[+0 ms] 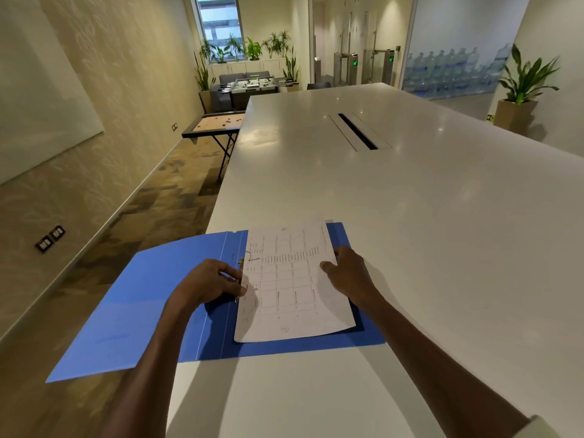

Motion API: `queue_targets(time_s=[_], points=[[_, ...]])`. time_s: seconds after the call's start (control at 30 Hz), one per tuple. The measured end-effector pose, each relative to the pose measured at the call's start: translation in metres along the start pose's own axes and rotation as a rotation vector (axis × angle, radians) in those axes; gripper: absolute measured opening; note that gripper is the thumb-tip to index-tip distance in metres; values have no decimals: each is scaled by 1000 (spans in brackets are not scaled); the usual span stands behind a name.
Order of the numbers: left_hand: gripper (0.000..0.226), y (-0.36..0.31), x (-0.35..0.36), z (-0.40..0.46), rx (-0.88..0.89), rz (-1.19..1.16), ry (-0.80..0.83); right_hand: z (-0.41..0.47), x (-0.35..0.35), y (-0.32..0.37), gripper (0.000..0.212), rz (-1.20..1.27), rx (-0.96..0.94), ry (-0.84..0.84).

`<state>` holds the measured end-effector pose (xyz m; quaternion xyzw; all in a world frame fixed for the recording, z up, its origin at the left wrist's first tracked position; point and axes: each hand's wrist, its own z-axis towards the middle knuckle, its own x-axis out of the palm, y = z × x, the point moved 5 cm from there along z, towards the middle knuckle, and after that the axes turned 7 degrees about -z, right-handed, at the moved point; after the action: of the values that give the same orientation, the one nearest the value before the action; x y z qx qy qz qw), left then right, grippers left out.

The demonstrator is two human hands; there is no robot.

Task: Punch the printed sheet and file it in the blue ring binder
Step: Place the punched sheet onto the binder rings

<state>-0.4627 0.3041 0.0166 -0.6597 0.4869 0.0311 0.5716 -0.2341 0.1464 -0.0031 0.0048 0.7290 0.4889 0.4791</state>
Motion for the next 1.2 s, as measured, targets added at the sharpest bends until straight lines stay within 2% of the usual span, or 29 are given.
queue_targets(time_s=[0.17,0.3,0.37,0.5,0.67,0.9,1.2], points=[[23,3,4,-3,34,-5,-20,0,-4,-2,26,-265,-24,-32],[23,9,-3,-7,51,-51,-13,-10,-5,17,26,-466,-180,-133],[19,12,-6,-7,69,-90,-2,-12,2,29,27,-361,-273,-120],[10,25,-12,-9,85,-180,-8,-17,24,56,19,-75,-400,95],[12,33,-7,-25,130,-364,-65,-25,49,73,18,222,-303,273],[12,39,0,-32,244,-514,-153,-29,84,72,21,261,-232,314],[12,46,7,-25,342,-515,-301,-33,94,72,29,123,-246,208]])
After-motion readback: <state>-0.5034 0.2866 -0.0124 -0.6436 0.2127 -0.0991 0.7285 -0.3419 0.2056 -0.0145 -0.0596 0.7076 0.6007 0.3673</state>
